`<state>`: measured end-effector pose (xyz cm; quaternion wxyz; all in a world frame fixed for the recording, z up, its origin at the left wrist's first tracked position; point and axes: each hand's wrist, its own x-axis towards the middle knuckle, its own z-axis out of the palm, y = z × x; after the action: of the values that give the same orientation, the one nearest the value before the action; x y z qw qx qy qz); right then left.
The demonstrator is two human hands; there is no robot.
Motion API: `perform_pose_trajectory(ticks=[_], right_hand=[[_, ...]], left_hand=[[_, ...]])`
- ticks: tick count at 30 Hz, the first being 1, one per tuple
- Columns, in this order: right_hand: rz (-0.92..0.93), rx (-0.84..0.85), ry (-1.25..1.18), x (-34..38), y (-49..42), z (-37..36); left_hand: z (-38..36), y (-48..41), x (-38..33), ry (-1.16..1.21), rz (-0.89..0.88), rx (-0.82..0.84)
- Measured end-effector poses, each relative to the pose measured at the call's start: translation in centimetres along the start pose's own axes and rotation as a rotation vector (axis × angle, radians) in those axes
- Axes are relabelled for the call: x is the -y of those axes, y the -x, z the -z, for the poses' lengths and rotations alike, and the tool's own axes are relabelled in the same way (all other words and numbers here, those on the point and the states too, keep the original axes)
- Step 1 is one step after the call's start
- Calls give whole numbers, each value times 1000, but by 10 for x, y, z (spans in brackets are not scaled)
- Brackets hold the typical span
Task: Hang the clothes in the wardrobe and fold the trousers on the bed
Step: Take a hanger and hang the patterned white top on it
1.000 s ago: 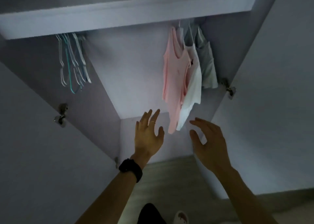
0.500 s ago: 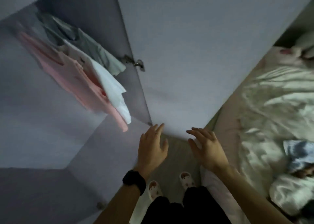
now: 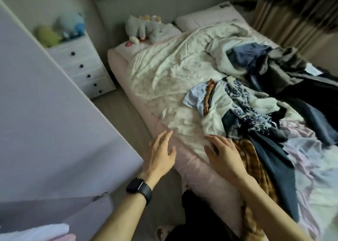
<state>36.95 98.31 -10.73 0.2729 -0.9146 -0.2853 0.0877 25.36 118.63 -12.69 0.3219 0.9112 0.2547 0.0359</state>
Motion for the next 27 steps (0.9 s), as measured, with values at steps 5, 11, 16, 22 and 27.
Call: perform_pose_trajectory(ticks=[5, 11, 16, 22, 27], right_hand=[[-209, -149, -34, -51, -15, 31], [-330, -163, -100, -104, -62, 60], [-349, -99, -108, -143, -136, 75], [-362, -8, -76, -177, -221, 70], [-428, 153, -44, -203, -278, 29]], left_hand=[[-33, -79, -47, -7, -170, 102], [-64, -157, -76, -110, -212, 154], [-81, -242, -87, -134, -139, 204], [-106, -318, -89, -167, -93, 218], [-131, -361, -66, -207, -44, 274]])
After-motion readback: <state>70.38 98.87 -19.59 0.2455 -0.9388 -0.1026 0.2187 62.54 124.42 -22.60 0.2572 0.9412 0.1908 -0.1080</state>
